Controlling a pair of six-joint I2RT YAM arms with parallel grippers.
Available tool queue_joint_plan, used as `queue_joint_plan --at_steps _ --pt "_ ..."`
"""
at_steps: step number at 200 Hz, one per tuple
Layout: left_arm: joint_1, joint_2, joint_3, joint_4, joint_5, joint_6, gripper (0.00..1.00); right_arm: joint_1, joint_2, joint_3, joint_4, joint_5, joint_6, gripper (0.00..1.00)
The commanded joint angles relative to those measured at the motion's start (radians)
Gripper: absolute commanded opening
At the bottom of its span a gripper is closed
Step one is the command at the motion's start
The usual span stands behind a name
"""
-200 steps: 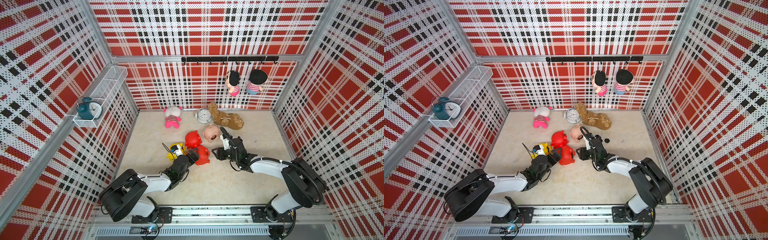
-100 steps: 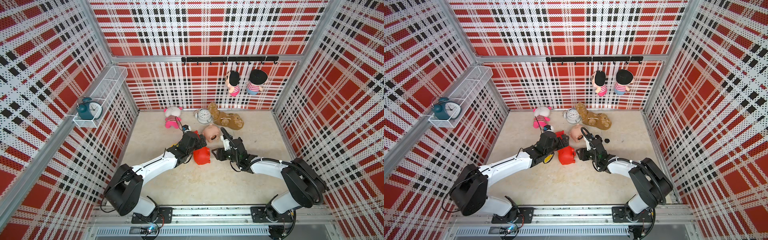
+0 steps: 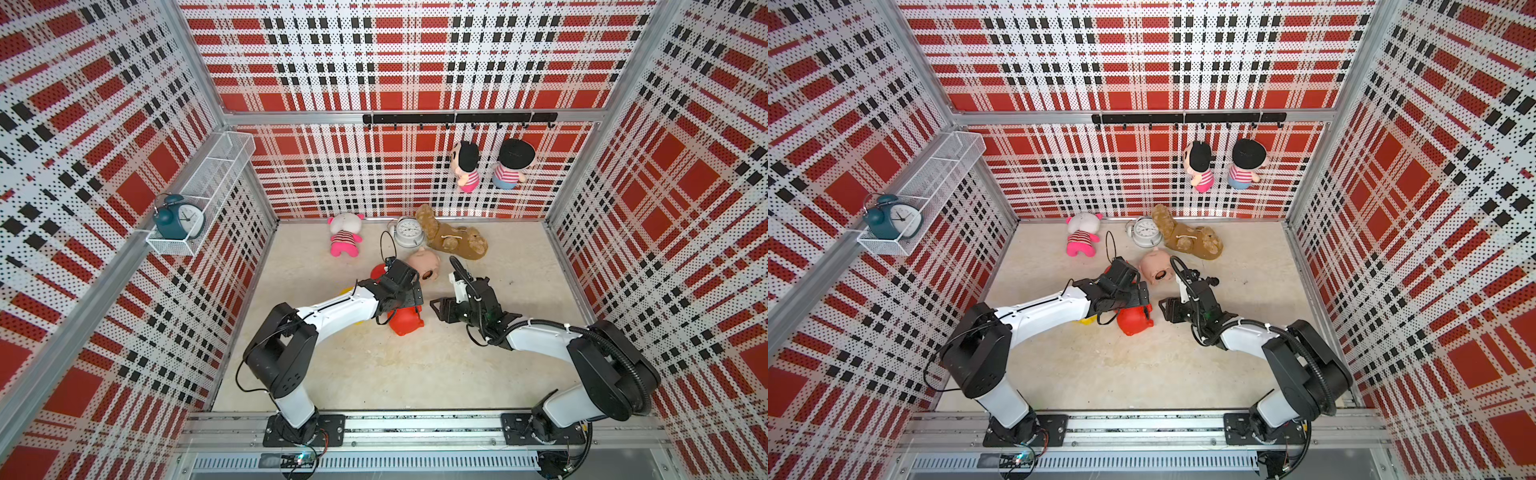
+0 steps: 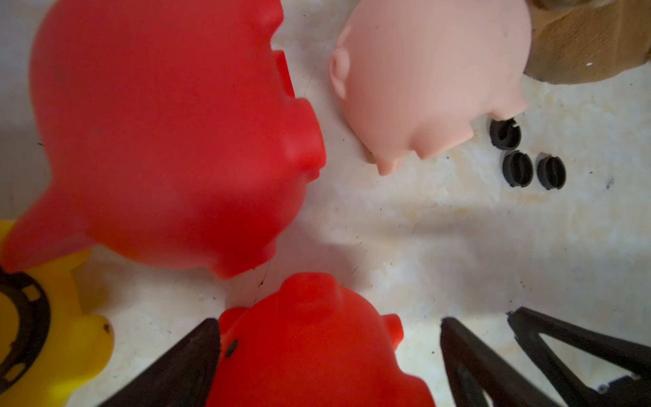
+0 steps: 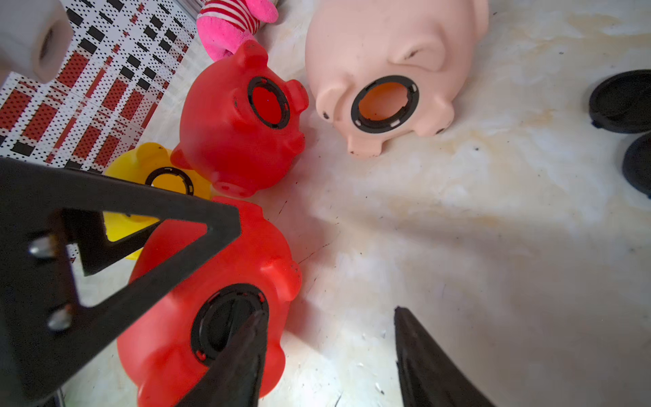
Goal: Open piggy banks
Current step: Adjust the piggy bank at the center of the board.
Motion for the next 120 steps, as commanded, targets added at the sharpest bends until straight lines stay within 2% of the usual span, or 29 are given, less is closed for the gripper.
queue_joint_plan --at_steps 1,56,95,120 --pt "-0.019 0.014 0.044 -0.103 -0.027 0.018 0.99 -0.009 -0.027 -0.013 0.029 -0.012 -0.009 0.6" --pt "-0.024 -0.066 0.101 -0.202 -0.051 0.021 0.98 -0.009 0.053 -0.018 0.116 -0.065 0.0 0.59" --pt "-0.031 -0.15 0.035 -0.208 -0.019 -0.036 0.98 -0.009 0.173 -0.013 0.291 -0.164 0.091 0.56" --pt "-0.044 -0.198 -0.015 -0.203 -0.029 -0.087 0.98 -0.008 0.22 -0.005 0.33 -0.208 0.113 0.53"
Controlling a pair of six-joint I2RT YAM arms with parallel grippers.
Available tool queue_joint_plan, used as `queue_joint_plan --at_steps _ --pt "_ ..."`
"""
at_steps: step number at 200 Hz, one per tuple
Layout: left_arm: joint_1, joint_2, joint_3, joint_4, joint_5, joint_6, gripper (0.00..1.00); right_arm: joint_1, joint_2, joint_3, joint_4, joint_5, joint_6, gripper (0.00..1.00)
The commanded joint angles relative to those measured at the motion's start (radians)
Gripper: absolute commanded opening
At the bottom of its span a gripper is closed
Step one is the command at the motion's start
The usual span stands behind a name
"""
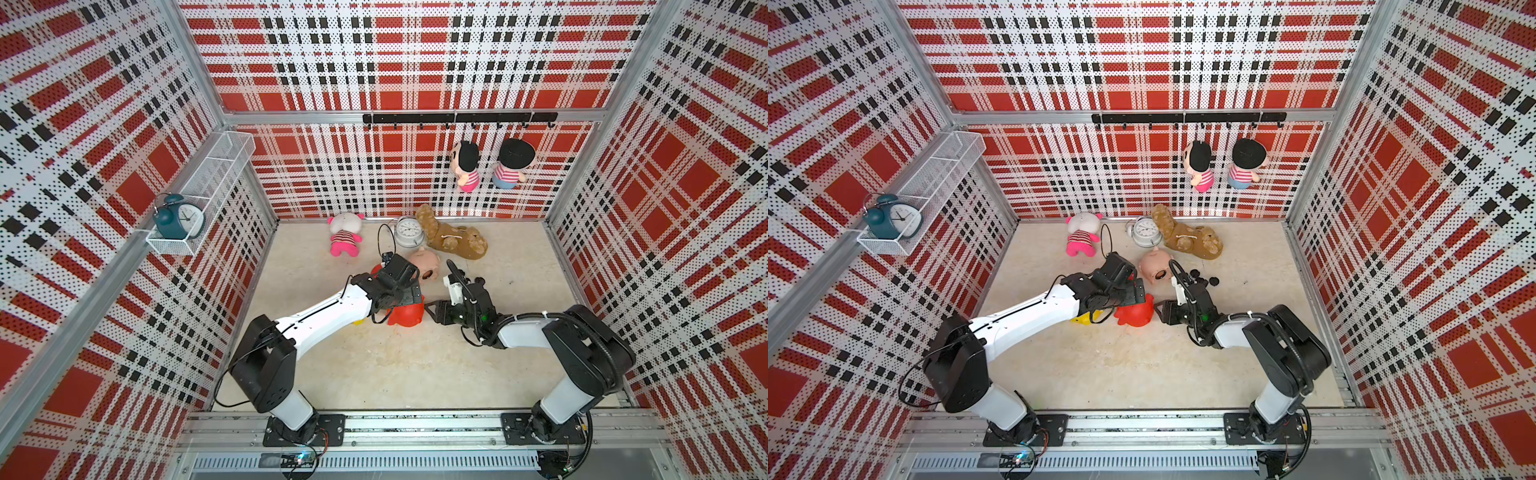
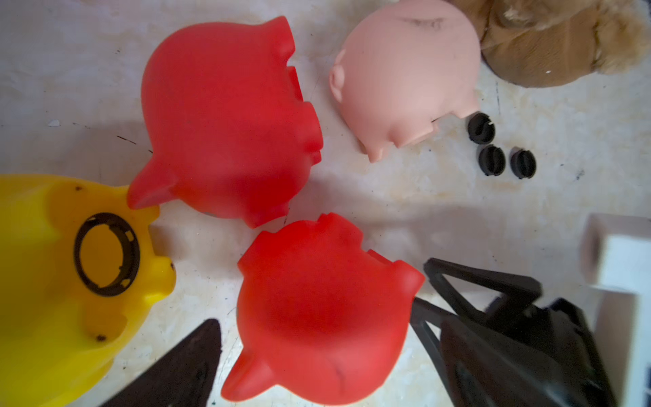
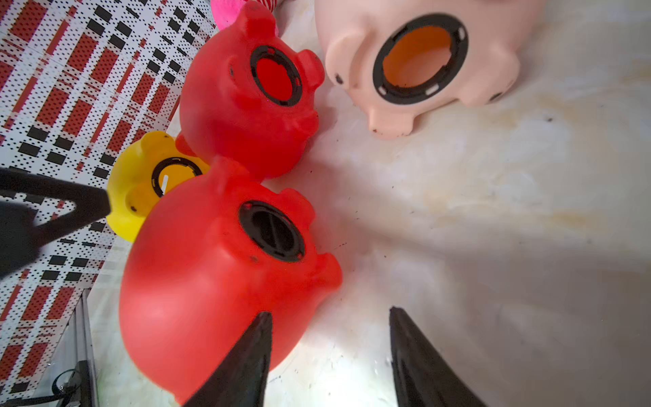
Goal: Open piggy banks
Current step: Adjust the piggy bank at the center of the board.
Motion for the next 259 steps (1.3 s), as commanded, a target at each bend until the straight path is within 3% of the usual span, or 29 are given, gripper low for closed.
queue_joint_plan --at_steps 1,104,155,197,259 --pt "-0.017 -0.047 -0.051 -0.023 -0.007 -0.058 0.98 -0.004 0.034 0.004 0.111 -0.074 0.042 0.53" --pt "0.002 -0.158 -0.231 0.103 -0.025 -0.149 0.98 0.115 -0.009 -0.058 0.115 -0.072 0.093 0.52" --pt "0.045 -0.19 -0.298 0.185 0.027 -0.186 0.98 0.168 0.01 -0.064 0.153 -0.073 0.123 0.52" --pt "0.07 -0.15 -0.225 0.144 0.056 -0.156 0.99 0.186 0.045 -0.06 0.191 -0.076 0.124 0.52" --pt "0.039 -0.022 -0.113 0.095 0.065 -0.124 0.98 0.198 0.1 -0.043 0.251 -0.086 0.142 0.5"
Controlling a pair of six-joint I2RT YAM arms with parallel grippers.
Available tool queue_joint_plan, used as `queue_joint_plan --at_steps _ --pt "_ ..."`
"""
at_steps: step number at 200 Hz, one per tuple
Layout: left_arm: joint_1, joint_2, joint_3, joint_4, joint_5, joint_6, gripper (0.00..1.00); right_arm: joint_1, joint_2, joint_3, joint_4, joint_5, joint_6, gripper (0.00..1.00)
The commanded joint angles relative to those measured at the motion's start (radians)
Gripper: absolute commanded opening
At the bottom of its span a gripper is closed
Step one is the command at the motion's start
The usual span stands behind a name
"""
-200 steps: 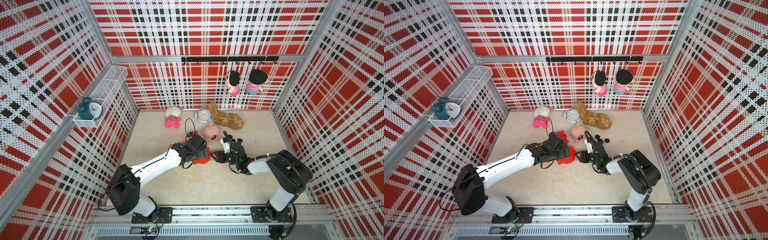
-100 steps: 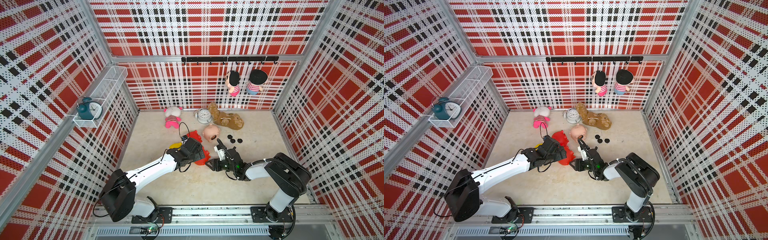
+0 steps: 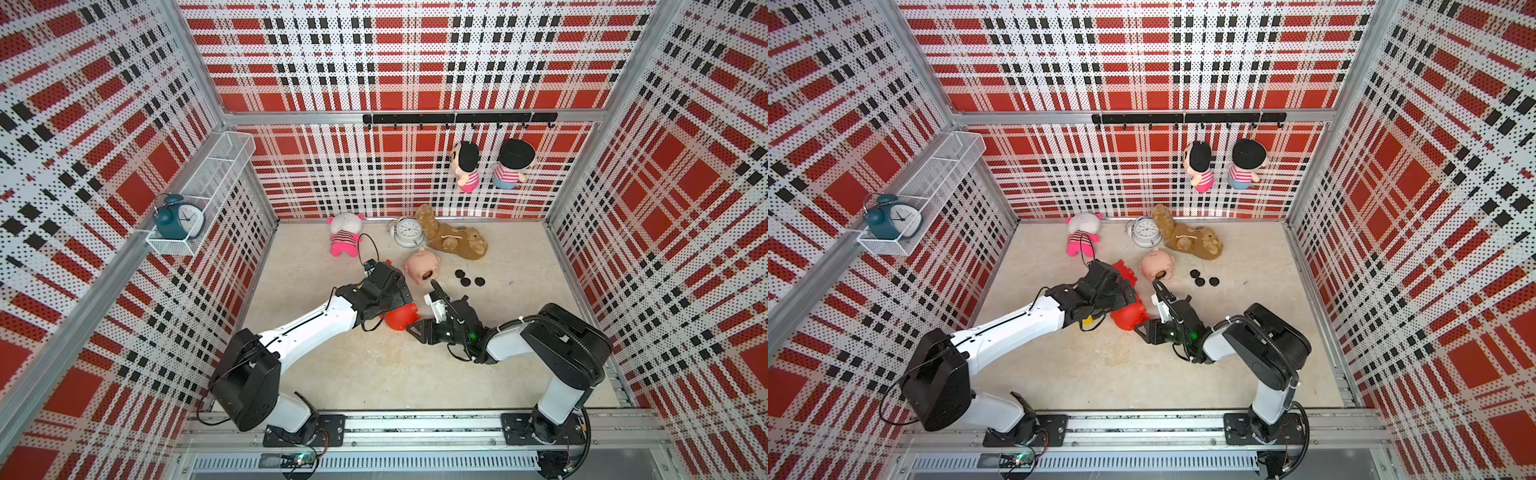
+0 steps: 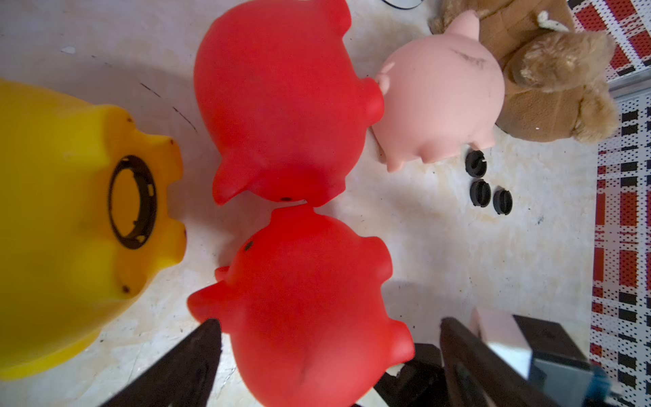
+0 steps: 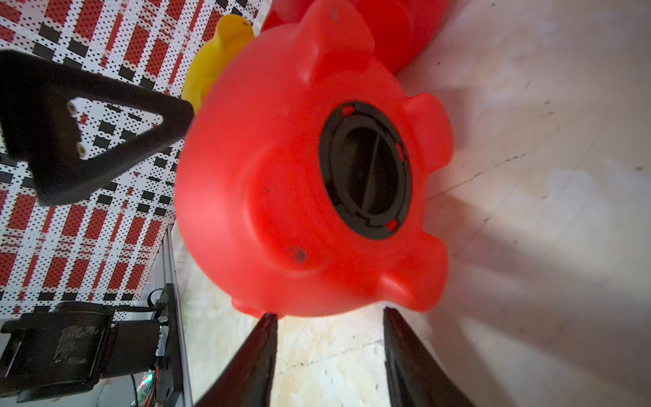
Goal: Open piggy banks
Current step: Adjust the piggy bank at the center of the board.
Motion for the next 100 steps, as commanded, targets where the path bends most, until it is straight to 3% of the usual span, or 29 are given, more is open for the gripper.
queue_joint_plan --at_steps 1,100 --pt "-0.014 0.046 0.026 -0.03 0.017 0.023 0.99 0.012 0.019 0.014 0.061 -0.009 0.012 0.5" --pt "-0.014 0.142 0.061 -0.053 0.006 0.041 0.98 0.019 0.022 0.0 0.077 0.004 0.001 0.5"
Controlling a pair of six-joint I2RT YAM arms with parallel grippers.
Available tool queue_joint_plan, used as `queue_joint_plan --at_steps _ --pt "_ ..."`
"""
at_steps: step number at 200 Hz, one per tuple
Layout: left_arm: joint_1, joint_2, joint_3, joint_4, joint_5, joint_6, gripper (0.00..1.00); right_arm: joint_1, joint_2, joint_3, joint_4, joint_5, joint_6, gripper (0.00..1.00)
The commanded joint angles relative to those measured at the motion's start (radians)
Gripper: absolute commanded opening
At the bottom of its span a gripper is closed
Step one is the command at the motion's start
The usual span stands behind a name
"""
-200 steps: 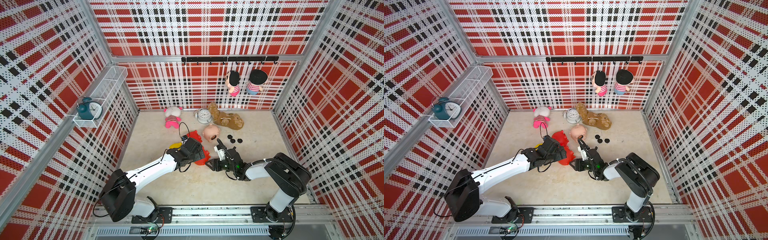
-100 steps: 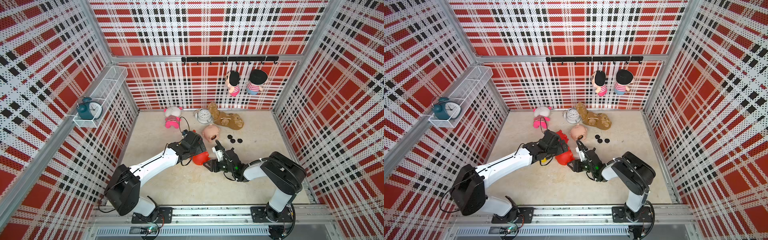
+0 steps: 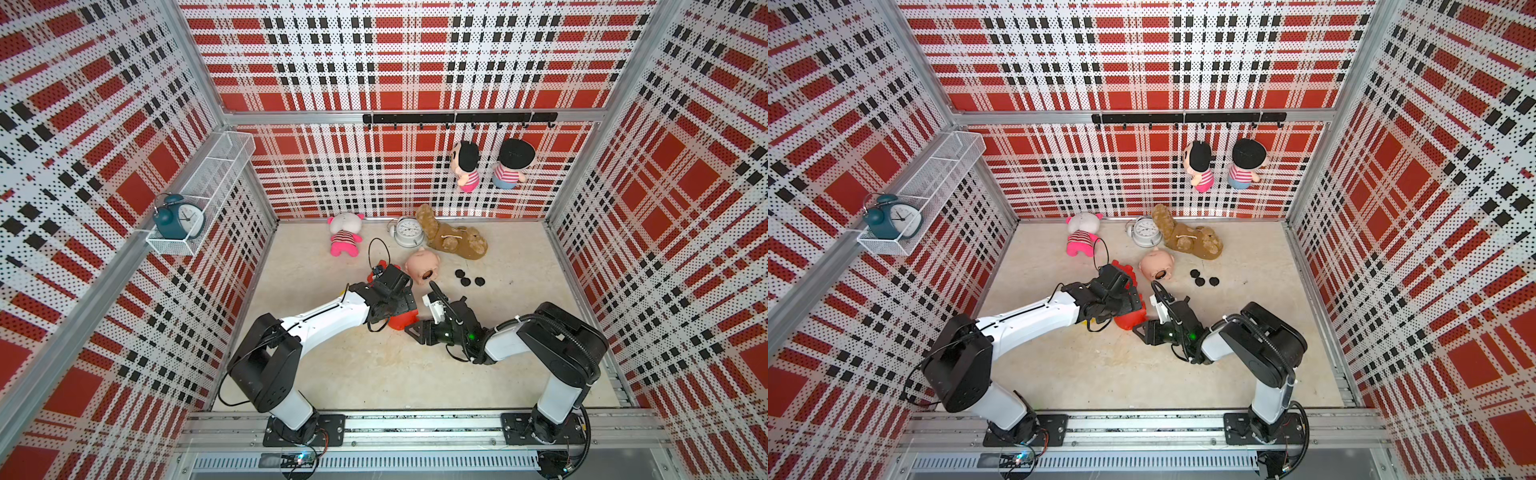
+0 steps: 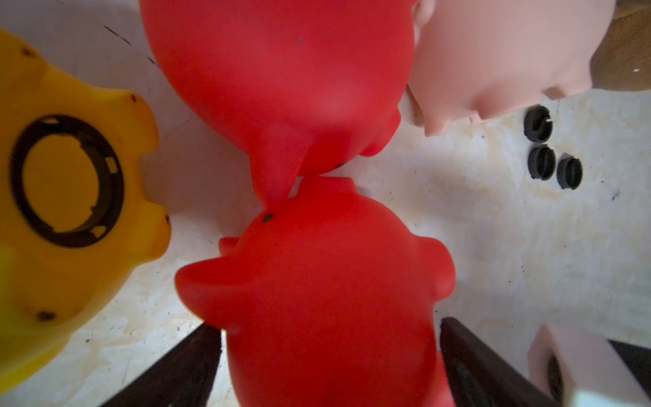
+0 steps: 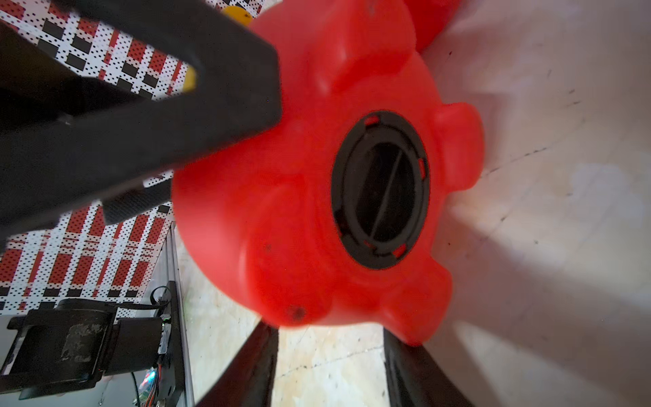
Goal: Open piggy banks
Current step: Adjust the piggy bank at the center of the board.
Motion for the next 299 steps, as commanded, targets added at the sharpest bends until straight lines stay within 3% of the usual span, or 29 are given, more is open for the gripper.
queue_joint_plan --at_steps 1,77,157,182,245,299 --pt "0.0 0.03 0.038 -0.013 -0.009 0.025 0.98 0.012 0.014 0.0 0.056 0.007 -0.003 0.5" --pt "0.023 0.068 0.002 -0.026 0.0 0.117 0.98 0.008 -0.098 -0.052 -0.011 0.026 -0.071 0.52" --pt "-0.002 0.081 -0.004 -0.032 0.148 0.46 0.99 -0.12 -0.305 -0.158 -0.121 0.019 -0.138 0.52" --pt "-0.005 0.098 -0.017 -0.025 0.191 0.516 0.99 -0.139 -0.284 -0.169 -0.082 0.01 -0.105 0.47" --pt "0.027 0.061 -0.084 0.015 0.242 0.566 0.99 -0.139 -0.122 -0.202 0.259 -0.024 0.041 0.28" --pt "0.044 0.031 -0.117 0.021 0.239 0.551 1.0 -0.136 -0.001 -0.181 0.439 -0.018 0.166 0.25"
